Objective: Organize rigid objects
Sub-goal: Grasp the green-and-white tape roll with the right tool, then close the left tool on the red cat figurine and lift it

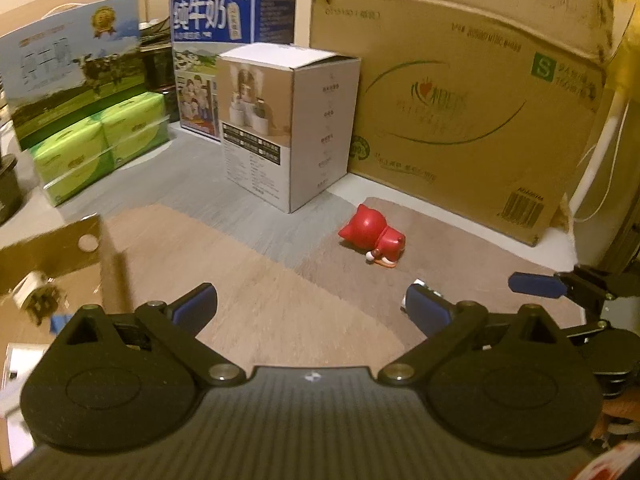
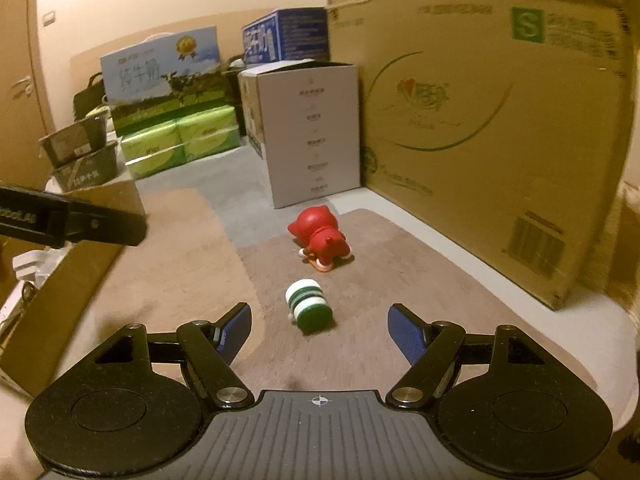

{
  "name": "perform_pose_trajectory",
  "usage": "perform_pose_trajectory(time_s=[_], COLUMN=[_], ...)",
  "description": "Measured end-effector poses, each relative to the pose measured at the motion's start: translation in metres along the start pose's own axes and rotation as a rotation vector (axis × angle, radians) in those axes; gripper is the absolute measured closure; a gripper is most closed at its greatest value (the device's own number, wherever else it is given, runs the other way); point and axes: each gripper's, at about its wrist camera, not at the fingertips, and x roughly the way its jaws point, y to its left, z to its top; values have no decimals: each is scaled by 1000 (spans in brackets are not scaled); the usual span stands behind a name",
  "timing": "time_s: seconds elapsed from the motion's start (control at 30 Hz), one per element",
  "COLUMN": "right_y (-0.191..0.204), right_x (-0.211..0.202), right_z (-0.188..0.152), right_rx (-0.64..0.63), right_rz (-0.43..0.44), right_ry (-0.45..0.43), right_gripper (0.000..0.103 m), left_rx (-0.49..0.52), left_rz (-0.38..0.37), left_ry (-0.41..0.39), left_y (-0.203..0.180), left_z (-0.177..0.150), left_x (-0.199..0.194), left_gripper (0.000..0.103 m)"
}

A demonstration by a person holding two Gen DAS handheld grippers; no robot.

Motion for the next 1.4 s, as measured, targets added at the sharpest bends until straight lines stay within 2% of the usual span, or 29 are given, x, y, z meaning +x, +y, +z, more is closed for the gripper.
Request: perform_pose_trajectory(time_s=[0.37, 0.83, 1.17, 1.4], right_y=[-8, -8, -25, -48], right_x=[50, 78, 68, 64], right_z=[2, 2, 12, 23], right_rx=[-109, -121, -69, -12], right_rz=[60, 99, 28, -32], right_ry=[67, 104, 77, 77], right_gripper=[48, 72, 73, 73], left_rx=[119, 238, 323, 389], left_rz=[-27, -66, -105, -207], left_ry=[81, 132, 135, 114], left_y=[-6, -7, -22, -32], left_z=[12, 23, 31, 47], left_x=[56, 88, 104, 129], left_gripper=[6, 7, 7, 7])
